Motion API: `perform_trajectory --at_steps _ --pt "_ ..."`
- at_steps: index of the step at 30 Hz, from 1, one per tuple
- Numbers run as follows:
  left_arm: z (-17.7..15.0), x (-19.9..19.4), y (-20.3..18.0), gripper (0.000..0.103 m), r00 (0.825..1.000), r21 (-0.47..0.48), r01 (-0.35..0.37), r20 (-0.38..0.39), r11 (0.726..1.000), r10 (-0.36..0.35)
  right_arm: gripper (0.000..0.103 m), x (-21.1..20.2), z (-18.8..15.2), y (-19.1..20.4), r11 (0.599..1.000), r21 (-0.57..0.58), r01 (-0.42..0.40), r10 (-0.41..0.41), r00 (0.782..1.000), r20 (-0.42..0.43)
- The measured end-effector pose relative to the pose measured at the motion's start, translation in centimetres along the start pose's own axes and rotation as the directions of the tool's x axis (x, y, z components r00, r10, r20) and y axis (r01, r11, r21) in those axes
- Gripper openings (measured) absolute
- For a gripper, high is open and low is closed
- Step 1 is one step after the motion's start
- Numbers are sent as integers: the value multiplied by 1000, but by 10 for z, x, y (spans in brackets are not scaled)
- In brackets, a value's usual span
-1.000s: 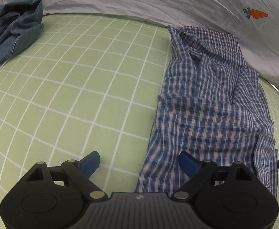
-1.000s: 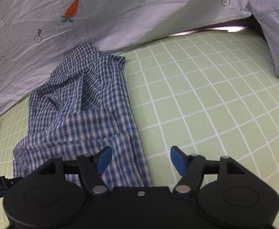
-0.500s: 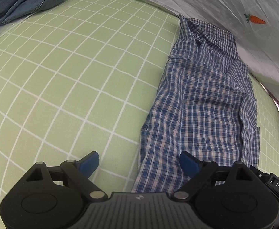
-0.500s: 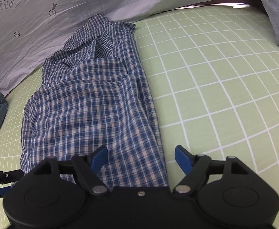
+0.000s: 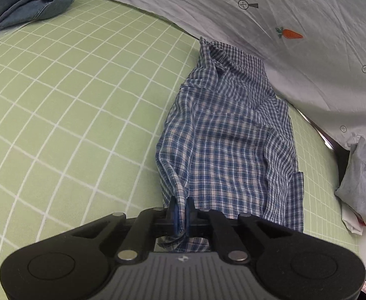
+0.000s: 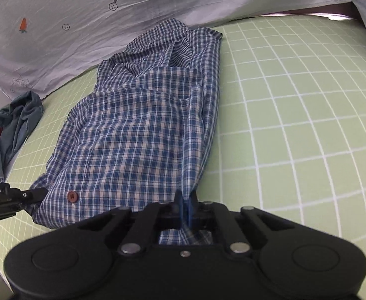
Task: Fold clothes
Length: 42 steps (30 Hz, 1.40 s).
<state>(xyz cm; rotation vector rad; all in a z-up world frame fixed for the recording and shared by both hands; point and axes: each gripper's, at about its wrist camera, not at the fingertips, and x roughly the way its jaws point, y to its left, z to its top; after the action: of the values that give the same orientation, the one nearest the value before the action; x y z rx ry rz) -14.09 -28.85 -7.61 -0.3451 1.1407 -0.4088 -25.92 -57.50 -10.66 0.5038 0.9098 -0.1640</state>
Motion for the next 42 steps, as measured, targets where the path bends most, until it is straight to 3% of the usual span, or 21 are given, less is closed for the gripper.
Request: perform_trajectory --at_steps 7,12,17,24,28,42 --pt "-68 -42 48 4 997 -10 -22 -68 1000 21 4 -58 -76 -22 989 133 -62 71 996 -59" --pt "-74 -69 50 4 999 -13 5 -43 1000 -6 4 -83 -97 -26 975 193 -109 126 989 -75" --pt "-55 -95 41 4 995 -64 96 15 993 -95 4 -106 -80 -29 931 291 -223 233 973 -1" --pt "-23 -111 24 4 972 -151 216 126 965 -198 4 -126 -60 -47 805 460 -374 335 927 168" --pt "-8 -112 13 4 960 -147 256 154 955 -233 4 -129 -52 -57 750 510 -422 348 907 238" --pt "53 -79 -25 4 935 -116 315 206 942 -287 4 -107 18 -82 644 571 -509 353 860 368"
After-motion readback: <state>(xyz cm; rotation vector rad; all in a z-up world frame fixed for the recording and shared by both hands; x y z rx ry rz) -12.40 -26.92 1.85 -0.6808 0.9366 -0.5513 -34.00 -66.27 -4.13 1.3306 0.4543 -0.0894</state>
